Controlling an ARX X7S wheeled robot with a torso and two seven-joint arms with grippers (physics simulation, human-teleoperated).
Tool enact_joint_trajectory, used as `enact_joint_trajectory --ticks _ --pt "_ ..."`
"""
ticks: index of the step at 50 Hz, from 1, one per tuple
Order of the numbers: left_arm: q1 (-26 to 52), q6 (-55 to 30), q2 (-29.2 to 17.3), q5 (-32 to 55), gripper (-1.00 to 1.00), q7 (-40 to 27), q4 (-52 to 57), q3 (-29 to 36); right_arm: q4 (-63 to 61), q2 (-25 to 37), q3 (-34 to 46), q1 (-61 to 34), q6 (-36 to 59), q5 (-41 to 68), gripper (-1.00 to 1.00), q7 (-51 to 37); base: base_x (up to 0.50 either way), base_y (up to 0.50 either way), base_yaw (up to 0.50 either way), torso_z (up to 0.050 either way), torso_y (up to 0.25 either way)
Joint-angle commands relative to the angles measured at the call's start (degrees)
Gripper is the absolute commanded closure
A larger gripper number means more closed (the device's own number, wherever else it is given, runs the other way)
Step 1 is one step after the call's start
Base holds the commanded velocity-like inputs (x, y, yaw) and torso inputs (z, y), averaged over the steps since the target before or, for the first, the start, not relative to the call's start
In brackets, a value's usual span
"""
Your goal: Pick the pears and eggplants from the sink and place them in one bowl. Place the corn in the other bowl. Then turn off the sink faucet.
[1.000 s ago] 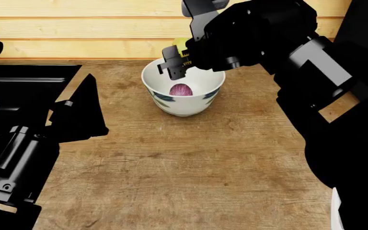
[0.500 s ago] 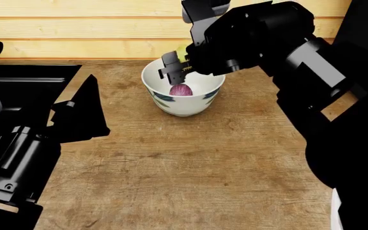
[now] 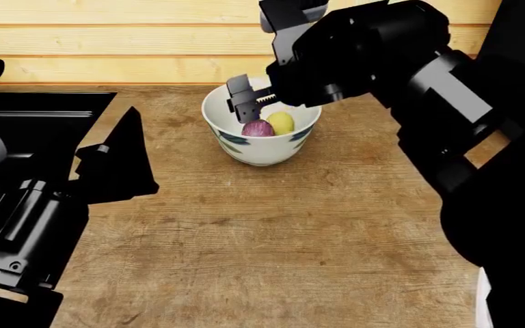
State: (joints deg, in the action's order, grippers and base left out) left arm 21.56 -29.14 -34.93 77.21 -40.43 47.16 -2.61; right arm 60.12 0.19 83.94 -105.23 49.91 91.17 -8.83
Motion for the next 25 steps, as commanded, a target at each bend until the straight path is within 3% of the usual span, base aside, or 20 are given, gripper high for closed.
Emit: enact_joint_trajectory --ticks 1,5,25 --pt "-0.11 0.23 -0.09 -0.06 -1.0 0.08 -0.09 -0.03 -0.37 0.33 0.76 -0.39 -0.54 0.81 -1.0 -0.36 0.0 0.0 0.0 0.0 0.0" --pt "-0.14 0.33 -0.14 -0.03 -1.0 0.04 -0.11 -0.1 -5.58 3.35 -0.87 -0.54 -1.7 1.99 -1.0 -4.27 0.0 0.0 0.0 0.0 0.0" --pt "0.08 0.39 -0.26 -0.25 -1.0 -0.41 -0.07 0.21 -61.4 32.46 -13.53 4.93 -11.26 11.49 -1.0 -38.24 0.0 0.0 0.0 0.0 0.0"
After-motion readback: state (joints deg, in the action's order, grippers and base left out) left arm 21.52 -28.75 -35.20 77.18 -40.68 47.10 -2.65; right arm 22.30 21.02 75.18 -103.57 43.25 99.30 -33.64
